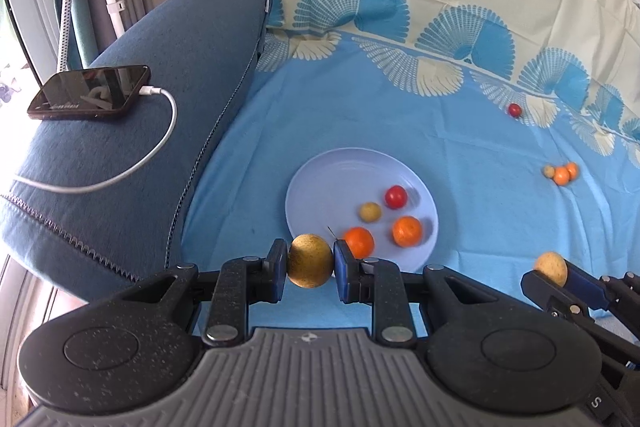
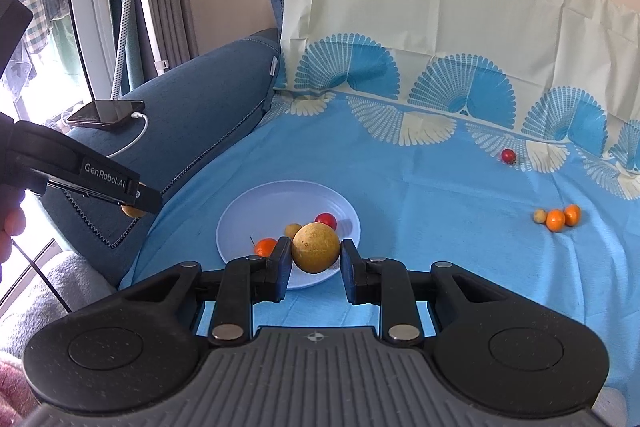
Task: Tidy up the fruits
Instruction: 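Carry both longans over the lavender plate with both tools, then open both tools to drop the longans onto the plate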
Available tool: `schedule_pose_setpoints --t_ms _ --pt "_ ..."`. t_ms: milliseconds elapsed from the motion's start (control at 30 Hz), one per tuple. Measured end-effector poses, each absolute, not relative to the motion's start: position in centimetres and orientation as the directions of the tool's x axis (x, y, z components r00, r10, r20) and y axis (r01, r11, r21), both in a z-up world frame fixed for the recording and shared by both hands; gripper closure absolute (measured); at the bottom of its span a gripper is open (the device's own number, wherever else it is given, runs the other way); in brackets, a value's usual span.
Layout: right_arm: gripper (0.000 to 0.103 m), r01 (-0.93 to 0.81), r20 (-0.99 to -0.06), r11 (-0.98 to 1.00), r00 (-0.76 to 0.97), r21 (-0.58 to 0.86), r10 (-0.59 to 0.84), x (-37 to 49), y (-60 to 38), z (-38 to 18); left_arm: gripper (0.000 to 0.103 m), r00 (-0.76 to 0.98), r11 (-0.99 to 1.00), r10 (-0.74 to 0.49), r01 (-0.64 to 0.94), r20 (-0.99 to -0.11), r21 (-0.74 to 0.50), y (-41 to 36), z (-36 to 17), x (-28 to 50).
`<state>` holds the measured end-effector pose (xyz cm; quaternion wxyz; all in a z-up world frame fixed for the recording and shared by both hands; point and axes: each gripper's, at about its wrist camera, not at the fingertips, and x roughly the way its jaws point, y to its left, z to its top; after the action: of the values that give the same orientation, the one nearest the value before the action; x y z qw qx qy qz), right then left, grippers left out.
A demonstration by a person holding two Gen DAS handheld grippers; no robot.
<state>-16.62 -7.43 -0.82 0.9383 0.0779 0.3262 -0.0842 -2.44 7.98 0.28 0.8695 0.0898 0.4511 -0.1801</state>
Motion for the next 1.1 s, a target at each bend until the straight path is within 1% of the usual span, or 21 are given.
schedule_pose_setpoints --t_ms 400,767,1033,1067,1100 --pt "0.076 0.204 -0.666 0.972 0.742 0.114 -0.078 -10.1 -8.9 -3.8 0.076 0.493 0.914 -0.193 0.405 -0.849 0.028 4.6 -3.0 3.7" --pt "0.076 0.168 -0.729 0.981 0.683 0.097 -0.045 -3.2 -9.7 -9.0 0.076 0.434 0.910 -0.124 0.409 -0.892 0.072 1.3 -8.3 8.9" --pt "0.076 0.145 -0.760 0.985 0.650 0.091 -0.026 -0.8 -10.0 -11.5 0.076 0.413 0.904 -0.093 0.417 -0.906 0.098 0.6 -10.8 10.9" --pt "0.076 0.141 -0.760 0.986 0.649 0.089 -0.024 -0.6 -9.9 -11.7 0.074 0.414 0.903 -0.088 0.417 -0.906 0.103 0.5 -11.0 11.0" --pt "0.076 0.134 -0.762 0.987 0.647 0.088 -0.020 -0.5 -9.9 -11.9 0.058 0.416 0.902 -0.084 0.417 -0.905 0.108 0.5 -11.1 11.1"
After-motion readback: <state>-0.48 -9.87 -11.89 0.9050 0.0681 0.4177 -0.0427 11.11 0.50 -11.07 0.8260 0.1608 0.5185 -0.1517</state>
